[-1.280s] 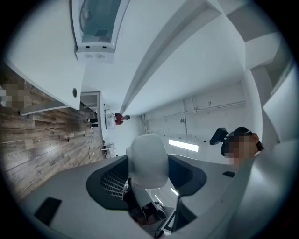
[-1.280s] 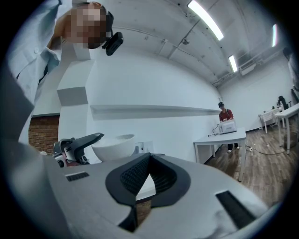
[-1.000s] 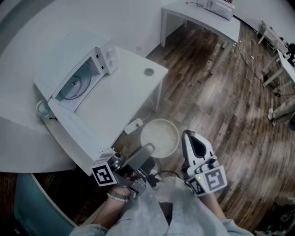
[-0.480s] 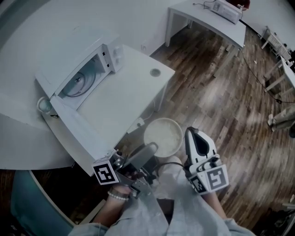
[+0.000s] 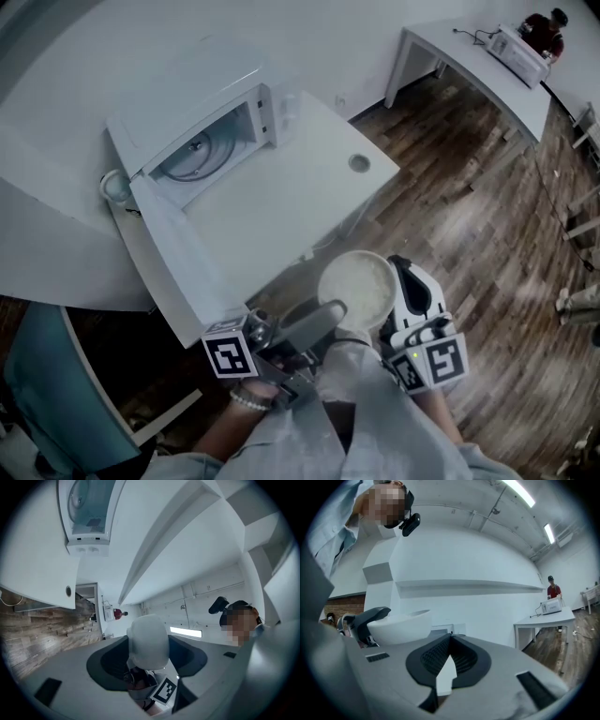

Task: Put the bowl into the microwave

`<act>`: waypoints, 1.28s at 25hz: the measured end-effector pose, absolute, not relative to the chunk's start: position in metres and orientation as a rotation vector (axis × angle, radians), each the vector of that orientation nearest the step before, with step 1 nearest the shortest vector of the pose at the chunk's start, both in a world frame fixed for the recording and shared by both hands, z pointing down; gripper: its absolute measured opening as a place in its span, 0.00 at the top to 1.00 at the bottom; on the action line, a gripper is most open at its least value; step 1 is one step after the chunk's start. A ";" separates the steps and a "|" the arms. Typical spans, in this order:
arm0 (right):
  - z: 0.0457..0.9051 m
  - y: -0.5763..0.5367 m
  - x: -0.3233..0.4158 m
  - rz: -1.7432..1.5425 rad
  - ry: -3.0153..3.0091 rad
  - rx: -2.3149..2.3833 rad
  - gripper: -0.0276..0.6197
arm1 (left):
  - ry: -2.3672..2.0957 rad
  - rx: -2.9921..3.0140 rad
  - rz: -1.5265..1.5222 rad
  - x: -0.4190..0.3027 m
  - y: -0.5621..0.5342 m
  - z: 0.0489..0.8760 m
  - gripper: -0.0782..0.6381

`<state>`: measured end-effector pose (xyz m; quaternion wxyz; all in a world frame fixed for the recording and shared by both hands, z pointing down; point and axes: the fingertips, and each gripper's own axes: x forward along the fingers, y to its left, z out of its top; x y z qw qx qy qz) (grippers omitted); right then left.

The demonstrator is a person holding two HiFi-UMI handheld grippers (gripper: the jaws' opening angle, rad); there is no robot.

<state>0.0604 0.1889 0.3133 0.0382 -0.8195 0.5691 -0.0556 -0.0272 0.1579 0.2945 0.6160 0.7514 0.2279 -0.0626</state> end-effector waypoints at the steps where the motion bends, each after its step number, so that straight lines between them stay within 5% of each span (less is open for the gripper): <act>1: 0.313 0.181 0.065 -0.177 1.775 -2.488 0.96 | 0.510 1.737 -0.158 -0.023 0.154 0.294 0.54; 32: 0.320 0.032 0.199 -0.199 2.506 -1.791 0.96 | -0.185 1.836 -0.685 0.072 0.043 0.289 0.54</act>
